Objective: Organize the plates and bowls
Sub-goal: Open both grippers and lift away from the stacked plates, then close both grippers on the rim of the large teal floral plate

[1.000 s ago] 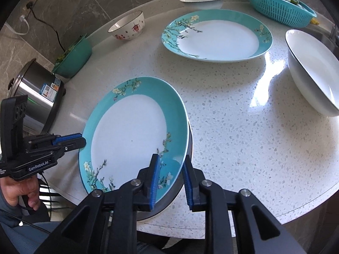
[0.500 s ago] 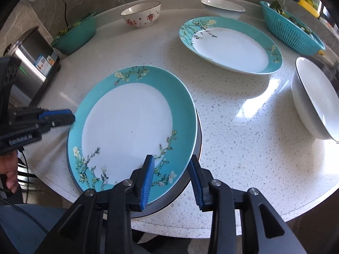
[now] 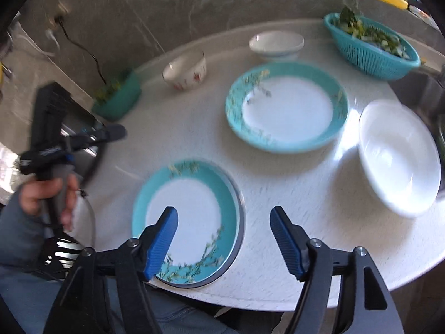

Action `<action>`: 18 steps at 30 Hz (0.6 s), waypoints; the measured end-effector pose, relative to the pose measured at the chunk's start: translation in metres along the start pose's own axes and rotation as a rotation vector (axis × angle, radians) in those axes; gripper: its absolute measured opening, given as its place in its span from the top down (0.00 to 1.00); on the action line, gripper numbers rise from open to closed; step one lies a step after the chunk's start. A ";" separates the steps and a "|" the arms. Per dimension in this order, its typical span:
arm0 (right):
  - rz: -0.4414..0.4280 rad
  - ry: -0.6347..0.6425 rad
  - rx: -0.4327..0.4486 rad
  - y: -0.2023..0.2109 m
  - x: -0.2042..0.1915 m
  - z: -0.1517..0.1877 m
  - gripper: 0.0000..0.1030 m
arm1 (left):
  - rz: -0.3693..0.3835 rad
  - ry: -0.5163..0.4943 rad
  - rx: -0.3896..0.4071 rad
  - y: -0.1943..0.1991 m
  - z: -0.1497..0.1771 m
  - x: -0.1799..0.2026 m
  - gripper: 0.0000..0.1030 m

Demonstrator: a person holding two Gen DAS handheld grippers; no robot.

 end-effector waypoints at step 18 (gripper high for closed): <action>-0.295 -0.120 -0.325 -0.052 0.199 -0.182 0.29 | 0.061 0.193 -0.224 -0.149 -0.095 0.003 0.20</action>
Point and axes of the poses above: each gripper's, at about its wrist camera, not at the fingertips, and y roughly against the way its jaws point, x to its right, z to its underside, the point moved 3 cm from there along -y, roughly the way its jaws point, and after that the axes turned 9 degrees about -z, right-handed, at the moved point
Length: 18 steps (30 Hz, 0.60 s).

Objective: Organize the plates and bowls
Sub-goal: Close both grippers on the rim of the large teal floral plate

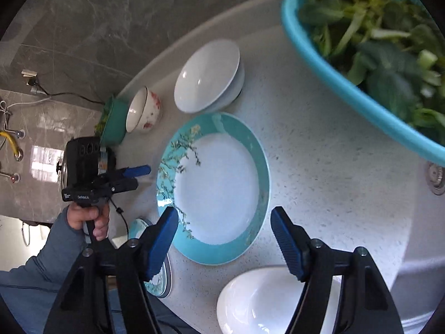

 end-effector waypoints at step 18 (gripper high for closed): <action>-0.053 -0.099 -0.117 -0.035 0.044 -0.010 0.44 | -0.015 0.006 -0.113 -0.043 0.010 0.000 0.81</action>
Point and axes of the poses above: each gripper's, at about its wrist camera, not at the fingertips, and y roughly against the way its jaws point, x to its right, z to its underside, the point moved 3 cm from there along -y, roughly the way its jaws point, and after that the axes turned 9 degrees about -z, right-handed, at the moved point
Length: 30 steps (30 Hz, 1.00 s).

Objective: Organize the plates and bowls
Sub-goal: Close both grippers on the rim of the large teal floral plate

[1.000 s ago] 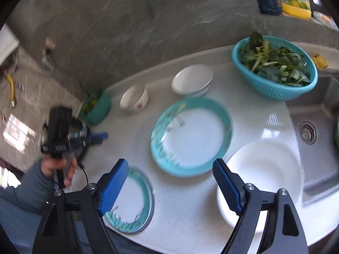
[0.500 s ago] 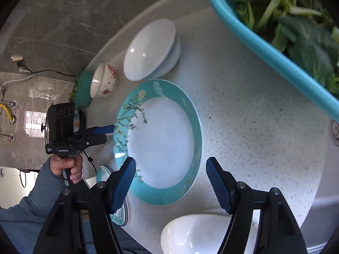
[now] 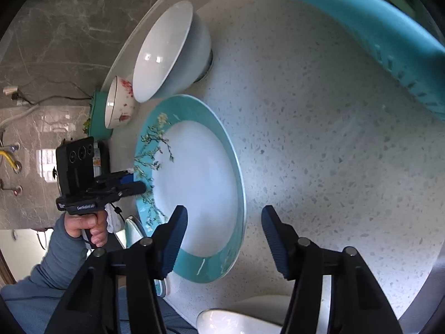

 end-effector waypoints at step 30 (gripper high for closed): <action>0.125 -0.031 0.017 -0.017 0.005 0.000 0.87 | -0.154 -0.047 0.017 -0.009 0.005 0.027 0.89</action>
Point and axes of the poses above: each gripper's, at about its wrist camera, not at the fingertips, and y roughly against the way its jaws point, x to its right, z to its underside, the point moved 3 cm from there along -y, roughly the way its jaws point, and after that the axes turned 9 degrees about -z, right-handed, at the moved point
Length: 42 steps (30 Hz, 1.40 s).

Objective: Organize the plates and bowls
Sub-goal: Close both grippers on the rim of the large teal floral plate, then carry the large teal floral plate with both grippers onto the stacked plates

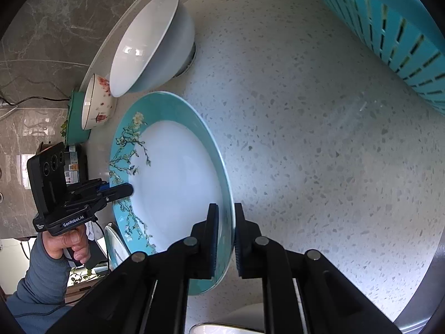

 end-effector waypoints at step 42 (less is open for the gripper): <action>-0.070 0.021 -0.049 0.011 -0.096 0.048 0.86 | 0.063 0.099 0.013 0.102 0.067 -0.031 0.89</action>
Point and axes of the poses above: each gripper's, at about its wrist camera, not at the fingertips, and y roughly against the way its jaws point, x to its right, z to its underside, the point moved 3 cm from there along -y, roughly the way its jaws point, and after that the axes turned 9 degrees about -z, right-handed, at the moved point
